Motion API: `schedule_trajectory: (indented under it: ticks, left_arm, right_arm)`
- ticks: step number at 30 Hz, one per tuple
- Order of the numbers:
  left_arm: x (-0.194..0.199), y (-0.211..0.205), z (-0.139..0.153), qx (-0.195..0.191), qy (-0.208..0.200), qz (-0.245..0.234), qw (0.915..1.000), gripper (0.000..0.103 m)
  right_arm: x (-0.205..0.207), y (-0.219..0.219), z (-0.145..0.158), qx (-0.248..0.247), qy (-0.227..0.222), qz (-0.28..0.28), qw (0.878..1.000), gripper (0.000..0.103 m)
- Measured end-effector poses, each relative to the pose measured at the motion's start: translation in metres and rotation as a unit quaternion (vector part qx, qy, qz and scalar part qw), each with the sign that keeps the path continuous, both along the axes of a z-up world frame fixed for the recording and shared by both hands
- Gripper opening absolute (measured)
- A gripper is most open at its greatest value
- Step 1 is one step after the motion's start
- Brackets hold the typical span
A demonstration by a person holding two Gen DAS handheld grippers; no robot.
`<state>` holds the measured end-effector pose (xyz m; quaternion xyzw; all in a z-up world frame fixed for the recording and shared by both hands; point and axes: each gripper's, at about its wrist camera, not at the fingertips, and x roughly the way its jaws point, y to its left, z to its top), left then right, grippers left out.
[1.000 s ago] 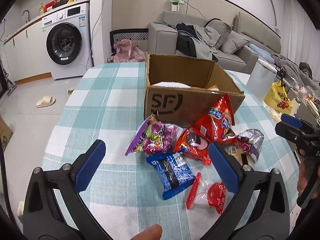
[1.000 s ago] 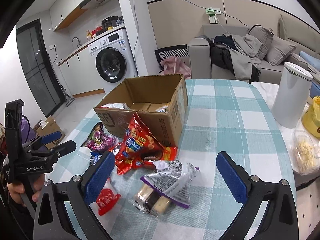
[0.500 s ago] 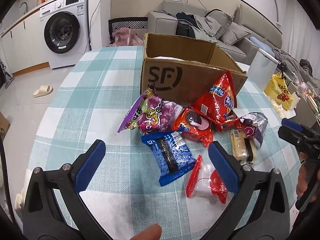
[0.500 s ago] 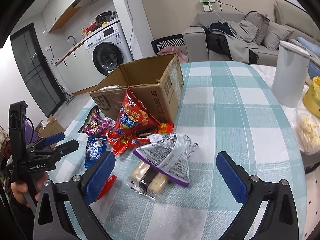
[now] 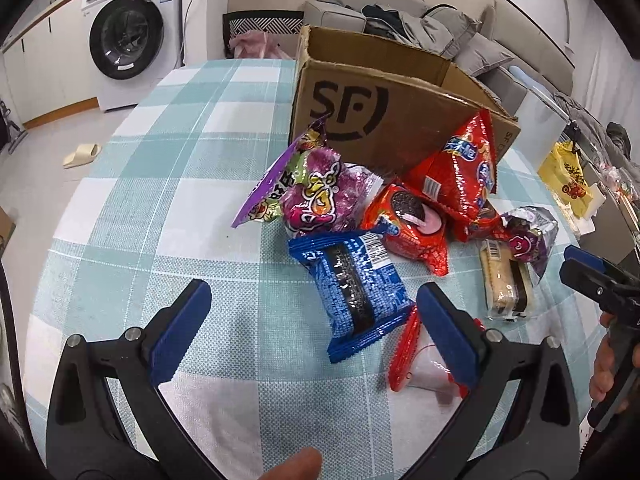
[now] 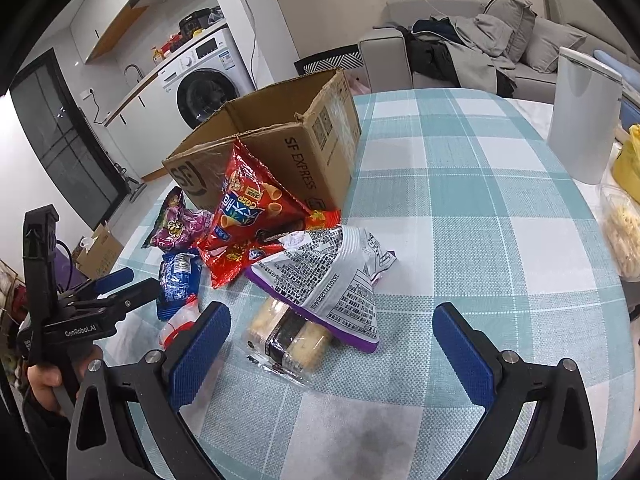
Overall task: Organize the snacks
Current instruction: 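Move the right tool to the purple-trimmed white bag while the left tool reaches the blue cookie pack, then close the right tool on the purple-trimmed bag while the left tool grasps the blue cookie pack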
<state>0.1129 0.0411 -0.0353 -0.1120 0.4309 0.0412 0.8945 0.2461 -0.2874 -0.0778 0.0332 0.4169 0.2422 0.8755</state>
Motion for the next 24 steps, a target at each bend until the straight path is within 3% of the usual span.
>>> schedule_trajectory:
  ticks: [15,24]
  left_arm:
    - [0.027,0.005,-0.023,-0.009,0.03,0.012,0.9994,0.102]
    - [0.037,-0.001,-0.03,-0.007,0.04,0.006,0.9992,0.102]
  right_arm:
    - [0.016,0.002,-0.012,0.026,0.021,-0.004,0.999,0.102]
    - [0.028,0.01,-0.014,0.016,0.021,-0.001,1.0,0.101]
